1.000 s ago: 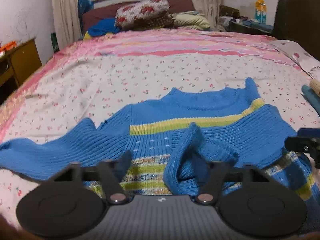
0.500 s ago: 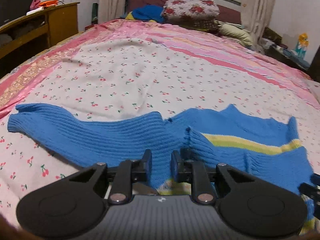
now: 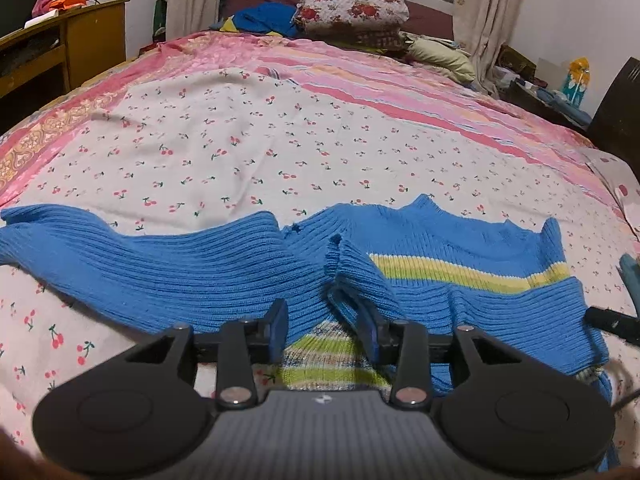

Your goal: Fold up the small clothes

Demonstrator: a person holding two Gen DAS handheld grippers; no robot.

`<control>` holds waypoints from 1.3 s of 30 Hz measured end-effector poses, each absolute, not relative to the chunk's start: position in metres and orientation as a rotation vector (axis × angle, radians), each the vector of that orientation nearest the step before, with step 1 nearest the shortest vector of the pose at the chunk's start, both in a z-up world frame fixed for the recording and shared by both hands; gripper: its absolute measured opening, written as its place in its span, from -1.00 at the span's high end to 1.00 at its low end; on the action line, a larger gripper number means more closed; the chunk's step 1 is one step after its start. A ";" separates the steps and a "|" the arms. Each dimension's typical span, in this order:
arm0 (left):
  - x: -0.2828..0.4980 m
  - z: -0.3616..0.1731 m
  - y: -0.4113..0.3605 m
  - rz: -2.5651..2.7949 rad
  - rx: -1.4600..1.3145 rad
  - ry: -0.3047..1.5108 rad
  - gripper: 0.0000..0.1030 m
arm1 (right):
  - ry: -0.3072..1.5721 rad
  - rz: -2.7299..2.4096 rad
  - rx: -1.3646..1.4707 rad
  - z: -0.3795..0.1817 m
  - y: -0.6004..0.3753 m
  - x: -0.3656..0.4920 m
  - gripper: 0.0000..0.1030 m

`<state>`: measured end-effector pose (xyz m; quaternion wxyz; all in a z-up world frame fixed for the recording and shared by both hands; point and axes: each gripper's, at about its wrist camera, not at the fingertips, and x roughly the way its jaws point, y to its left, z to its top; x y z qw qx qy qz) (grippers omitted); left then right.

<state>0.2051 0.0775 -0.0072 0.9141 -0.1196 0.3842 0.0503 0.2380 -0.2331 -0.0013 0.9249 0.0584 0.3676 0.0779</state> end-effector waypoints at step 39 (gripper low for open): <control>0.224 -0.023 0.020 0.053 -0.040 0.795 -0.22 | 0.863 -0.076 0.163 -0.015 -0.289 0.277 0.73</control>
